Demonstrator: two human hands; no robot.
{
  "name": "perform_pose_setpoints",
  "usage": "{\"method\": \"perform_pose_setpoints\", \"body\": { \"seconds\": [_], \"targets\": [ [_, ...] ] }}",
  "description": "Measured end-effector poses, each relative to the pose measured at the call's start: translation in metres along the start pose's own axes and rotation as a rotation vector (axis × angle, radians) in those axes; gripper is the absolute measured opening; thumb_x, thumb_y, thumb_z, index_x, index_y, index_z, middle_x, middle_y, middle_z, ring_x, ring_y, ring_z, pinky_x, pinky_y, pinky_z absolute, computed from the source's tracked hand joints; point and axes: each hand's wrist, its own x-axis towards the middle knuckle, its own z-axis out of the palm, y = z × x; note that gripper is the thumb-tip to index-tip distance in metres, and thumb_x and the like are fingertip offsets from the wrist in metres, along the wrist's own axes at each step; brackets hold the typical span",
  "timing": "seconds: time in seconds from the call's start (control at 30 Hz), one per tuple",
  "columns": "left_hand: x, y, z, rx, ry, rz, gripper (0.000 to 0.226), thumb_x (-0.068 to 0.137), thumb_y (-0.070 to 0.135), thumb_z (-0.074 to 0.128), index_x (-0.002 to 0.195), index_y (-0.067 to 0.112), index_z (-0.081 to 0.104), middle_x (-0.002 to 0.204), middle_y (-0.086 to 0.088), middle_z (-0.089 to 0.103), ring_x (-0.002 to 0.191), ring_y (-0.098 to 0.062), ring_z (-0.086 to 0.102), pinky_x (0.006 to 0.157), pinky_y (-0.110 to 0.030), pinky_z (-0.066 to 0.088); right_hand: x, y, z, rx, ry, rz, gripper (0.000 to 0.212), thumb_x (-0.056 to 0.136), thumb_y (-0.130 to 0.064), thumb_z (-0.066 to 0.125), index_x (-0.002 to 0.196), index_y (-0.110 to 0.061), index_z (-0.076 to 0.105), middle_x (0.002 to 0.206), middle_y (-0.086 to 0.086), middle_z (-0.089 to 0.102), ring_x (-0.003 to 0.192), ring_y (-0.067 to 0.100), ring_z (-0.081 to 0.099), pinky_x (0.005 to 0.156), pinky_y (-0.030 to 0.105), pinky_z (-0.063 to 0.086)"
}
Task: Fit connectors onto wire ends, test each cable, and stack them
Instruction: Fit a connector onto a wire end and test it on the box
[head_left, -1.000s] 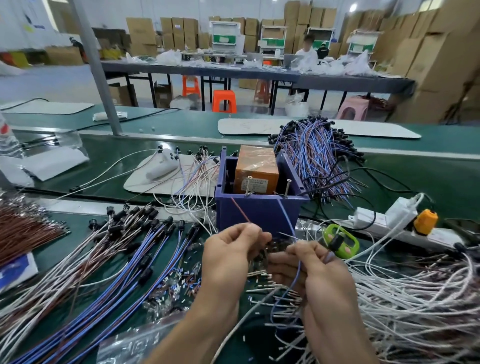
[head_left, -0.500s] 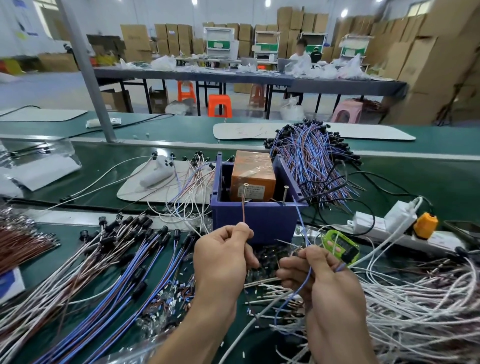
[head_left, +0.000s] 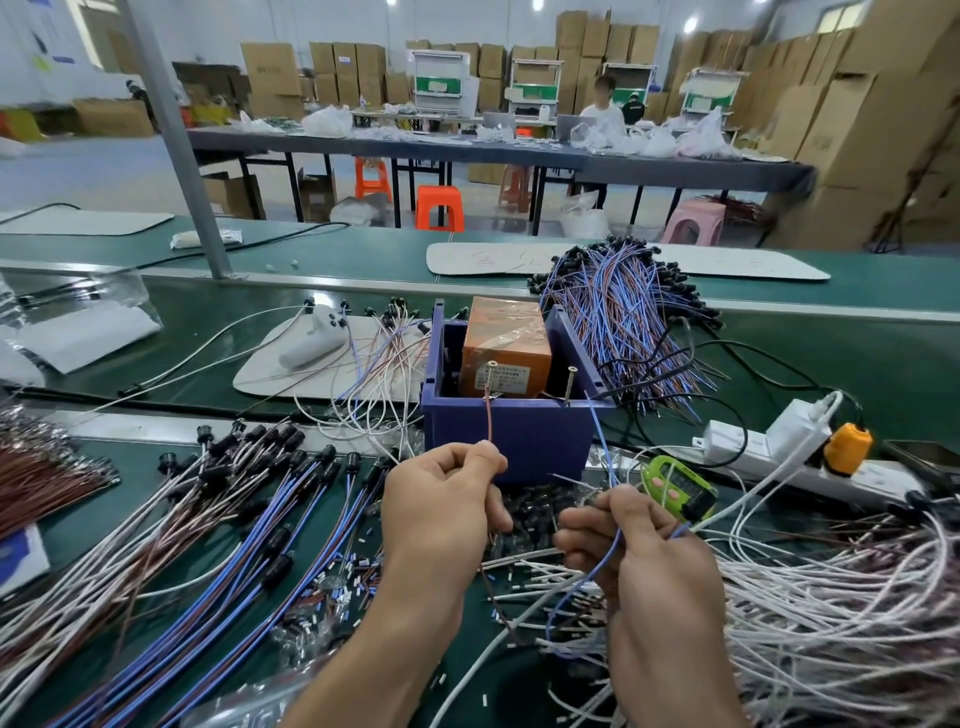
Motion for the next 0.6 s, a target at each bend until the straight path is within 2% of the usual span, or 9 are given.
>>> {"method": "perform_pose_setpoints", "body": {
  "seconds": [0.13,0.3,0.6],
  "targets": [
    [-0.0011,-0.0013,-0.0019,-0.006,-0.017,0.002,0.031,0.098,0.021,0.065,0.07,0.028,0.075,0.045,-0.004,0.057,0.053,-0.025,0.048,0.042,-0.02,0.039,-0.0011,-0.0012,0.0001,-0.007,0.005,0.001,0.03,0.106,-0.015,0.051,0.081,-0.001,0.062,0.067,0.021,0.072,0.047,0.025,0.067,0.041,0.026,0.051],
    [0.0001,-0.001,-0.002,0.002,-0.019,0.007,0.031,0.098,0.021,0.065,0.07,0.029,0.076,0.047,-0.006,0.059,0.049,-0.021,0.054,0.061,-0.031,0.047,-0.002,-0.0022,0.0009,-0.024,0.005,0.004,0.029,0.106,-0.016,0.051,0.083,-0.001,0.062,0.067,0.02,0.072,0.048,0.025,0.067,0.041,0.027,0.052],
    [0.0019,-0.0039,-0.004,0.002,-0.032,0.018,0.03,0.098,0.02,0.066,0.071,0.028,0.077,0.047,-0.006,0.058,0.047,-0.017,0.056,0.064,-0.032,0.047,-0.0003,-0.0007,0.0009,-0.017,0.02,0.01,0.029,0.105,-0.015,0.052,0.082,-0.001,0.063,0.068,0.02,0.072,0.047,0.025,0.067,0.041,0.026,0.051]
  ]
}}
